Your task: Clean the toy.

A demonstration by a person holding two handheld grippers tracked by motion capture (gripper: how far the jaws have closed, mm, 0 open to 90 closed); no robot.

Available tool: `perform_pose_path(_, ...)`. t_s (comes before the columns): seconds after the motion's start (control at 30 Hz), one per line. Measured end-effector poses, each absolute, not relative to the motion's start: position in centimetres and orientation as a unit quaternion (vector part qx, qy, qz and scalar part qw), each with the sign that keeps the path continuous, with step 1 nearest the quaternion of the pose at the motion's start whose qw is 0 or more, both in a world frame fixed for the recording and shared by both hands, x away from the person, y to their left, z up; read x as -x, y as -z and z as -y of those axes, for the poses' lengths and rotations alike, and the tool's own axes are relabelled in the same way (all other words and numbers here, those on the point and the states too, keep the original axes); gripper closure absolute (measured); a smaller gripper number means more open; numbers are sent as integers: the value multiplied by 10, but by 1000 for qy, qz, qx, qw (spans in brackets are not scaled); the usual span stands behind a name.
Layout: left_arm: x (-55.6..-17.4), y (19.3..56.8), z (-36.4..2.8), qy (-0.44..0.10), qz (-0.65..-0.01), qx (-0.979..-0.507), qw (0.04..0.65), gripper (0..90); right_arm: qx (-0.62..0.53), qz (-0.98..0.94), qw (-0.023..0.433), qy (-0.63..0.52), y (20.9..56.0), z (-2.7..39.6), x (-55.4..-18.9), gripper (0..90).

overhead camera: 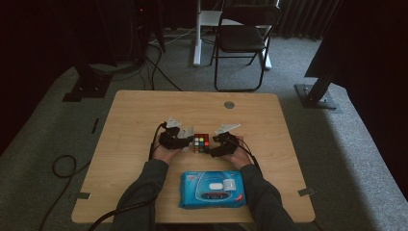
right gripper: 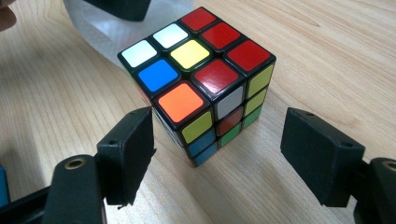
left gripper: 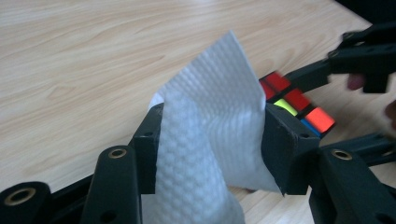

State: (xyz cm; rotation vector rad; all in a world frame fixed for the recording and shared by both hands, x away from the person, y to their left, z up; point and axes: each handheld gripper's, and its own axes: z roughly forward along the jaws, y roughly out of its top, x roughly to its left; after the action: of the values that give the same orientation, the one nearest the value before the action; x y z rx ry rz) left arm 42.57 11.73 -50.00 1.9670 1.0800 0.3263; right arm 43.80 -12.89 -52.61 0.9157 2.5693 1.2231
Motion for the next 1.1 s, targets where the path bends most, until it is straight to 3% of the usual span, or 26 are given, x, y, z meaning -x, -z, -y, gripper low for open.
perform_pose_path(0.23, -421, 506, -131, -144, -449, -786, 400, 517, -309, -856, 75, -407, 526, 131, -438, 253)
perform_pose_path(0.4, -417, 511, -137, -163, -455, -797, 362, 438, -308, -857, 76, -406, 527, 131, -439, 253)
perform_pose_path(0.67, -415, 529, -130, -164, -446, -827, 301, 441, -310, -858, 74, -402, 528, 130, -439, 253)
perform_pose_path(0.77, -414, 531, -130, -159, -447, -826, 303, 480, -309, -858, 75, -402, 529, 130, -439, 253)
perform_pose_path(0.97, -413, 525, -131, -144, -435, -829, 320, 829, -311, -858, 73, -402, 530, 130, -440, 254)
perform_pose_path(1.1, -412, 516, -131, -144, -427, -823, 347, 865, -310, -858, 73, -402, 530, 130, -440, 254)
